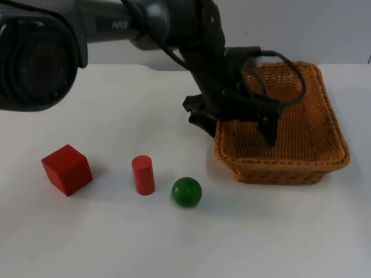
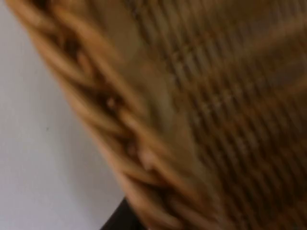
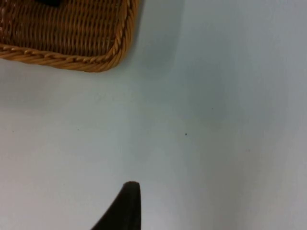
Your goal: Pick up the basket with the left hand and place the object to the left of the red cylinder into the basket with the right hand.
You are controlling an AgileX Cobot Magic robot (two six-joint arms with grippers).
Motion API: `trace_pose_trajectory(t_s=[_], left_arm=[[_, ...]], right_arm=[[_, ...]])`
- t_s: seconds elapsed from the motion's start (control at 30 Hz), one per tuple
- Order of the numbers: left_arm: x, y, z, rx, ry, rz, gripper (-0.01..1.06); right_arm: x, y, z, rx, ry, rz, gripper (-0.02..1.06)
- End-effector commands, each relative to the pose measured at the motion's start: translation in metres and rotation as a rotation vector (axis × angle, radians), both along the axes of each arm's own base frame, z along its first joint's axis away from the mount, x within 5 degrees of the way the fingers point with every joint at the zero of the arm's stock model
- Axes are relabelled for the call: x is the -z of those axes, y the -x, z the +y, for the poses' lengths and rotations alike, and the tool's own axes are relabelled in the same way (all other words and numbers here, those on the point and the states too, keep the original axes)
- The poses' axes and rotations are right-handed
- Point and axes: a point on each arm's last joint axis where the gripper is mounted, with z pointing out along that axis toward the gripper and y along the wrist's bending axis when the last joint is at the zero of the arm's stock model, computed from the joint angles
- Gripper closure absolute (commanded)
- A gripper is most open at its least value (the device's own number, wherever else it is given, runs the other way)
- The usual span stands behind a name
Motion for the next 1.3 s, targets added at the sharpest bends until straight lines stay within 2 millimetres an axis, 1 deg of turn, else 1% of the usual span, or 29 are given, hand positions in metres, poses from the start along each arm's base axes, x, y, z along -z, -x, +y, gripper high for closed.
trace_pose_trajectory(t_s=[0.0, 0.03, 0.07, 0.1, 0.17, 0.2, 0.23, 0.3, 0.33, 0.37, 0.4, 0.5, 0.53, 0.63, 0.67, 0.73, 0.8, 0.83, 0.93, 0.97, 1.0, 1.03, 1.13, 1.17, 1.2, 1.27], left_arm=[[-0.003, -0.001, -0.002, -0.004, -0.006, -0.018, 0.03], [-0.003, -0.001, -0.002, -0.004, -0.006, -0.018, 0.03], [-0.003, -0.001, -0.003, -0.018, -0.001, -0.019, 0.08], [-0.003, -0.002, -0.003, -0.028, 0.0, -0.018, 0.14], [-0.003, -0.002, -0.003, -0.04, 0.002, -0.013, 0.35], [-0.003, -0.002, -0.003, -0.04, 0.002, -0.013, 0.35], [-0.003, -0.002, -0.003, -0.04, 0.002, -0.013, 0.53], [-0.003, -0.001, -0.003, -0.04, 0.004, -0.012, 0.8], [-0.003, -0.001, -0.003, -0.04, 0.004, -0.012, 0.8], [-0.003, -0.001, -0.003, -0.041, 0.005, -0.01, 0.94], [-0.003, -0.002, -0.002, -0.044, 0.007, -0.014, 1.04], [-0.006, -0.003, -0.002, -0.065, 0.015, -0.007, 1.05], [-0.009, -0.004, -0.002, -0.069, 0.019, -0.007, 1.05], [-0.048, -0.006, 0.001, -0.071, 0.043, 0.002, 1.05], [-0.048, -0.006, 0.001, -0.071, 0.043, 0.002, 1.05], [-0.079, -0.009, 0.01, -0.079, 0.059, -0.003, 1.05], [-0.111, -0.012, 0.024, -0.108, 0.076, -0.011, 1.05], [-0.111, -0.012, 0.024, -0.108, 0.076, -0.011, 1.05], [-0.149, -0.016, 0.056, -0.163, 0.091, -0.017, 1.05], [-0.157, -0.018, 0.068, -0.18, 0.093, -0.011, 1.05], [-0.157, -0.018, 0.068, -0.18, 0.093, -0.011, 1.05], [-0.173, -0.023, 0.087, -0.216, 0.113, -0.032, 1.05], [-0.196, -0.028, 0.116, -0.271, 0.153, -0.065, 1.05], [-0.196, -0.028, 0.116, -0.271, 0.153, -0.065, 1.05], [-0.205, -0.027, 0.123, -0.284, 0.18, -0.067, 1.05], [-0.224, -0.022, 0.127, -0.289, 0.239, -0.077, 1.05]], right_arm=[[-0.001, -0.001, -0.001, 0.002, 0.001, -0.017, -0.01], [-0.001, -0.001, -0.001, 0.002, 0.001, -0.017, -0.01], [-0.001, -0.001, -0.001, 0.002, 0.001, -0.017, -0.01], [-0.001, -0.001, -0.001, 0.002, 0.001, -0.017, -0.01], [-0.001, -0.001, -0.001, 0.002, 0.001, -0.017, -0.01], [-0.001, -0.001, -0.001, 0.002, 0.001, -0.017, -0.01], [-0.001, -0.001, -0.001, 0.002, 0.001, -0.017, -0.01], [-0.001, -0.001, -0.001, 0.002, 0.001, -0.017, -0.01], [-0.001, -0.001, -0.001, 0.002, 0.001, -0.017, -0.01], [-0.001, -0.001, -0.001, 0.002, 0.001, -0.017, -0.01], [-0.001, -0.001, -0.001, 0.002, 0.001, -0.014, -0.01], [-0.001, -0.001, -0.001, 0.0, 0.008, -0.011, -0.01], [-0.001, -0.001, -0.002, -0.001, 0.018, -0.012, -0.01], [-0.001, -0.001, -0.002, 0.002, 0.022, -0.01, -0.01], [-0.001, -0.001, -0.002, 0.002, 0.022, -0.01, -0.01], [-0.001, -0.001, -0.002, 0.002, 0.02, -0.01, -0.01], [-0.001, -0.001, -0.002, 0.002, 0.02, -0.01, -0.01], [-0.001, -0.001, -0.002, 0.002, 0.02, -0.01, -0.01], [-0.003, 0.0, -0.001, 0.005, -0.001, -0.013, -0.01], [-0.005, 0.002, 0.0, 0.007, -0.011, -0.025, -0.01], [-0.005, 0.002, 0.0, 0.007, -0.011, -0.025, -0.01], [-0.009, 0.004, 0.0, 0.007, -0.017, -0.062, -0.01], [-0.021, 0.014, -0.001, 0.003, -0.021, -0.159, -0.01], [-0.021, 0.014, -0.001, 0.003, -0.021, -0.159, -0.01], [-0.025, 0.018, -0.001, -0.004, -0.018, -0.19, -0.01], [-0.03, 0.026, -0.002, -0.014, -0.011, -0.219, -0.01]])
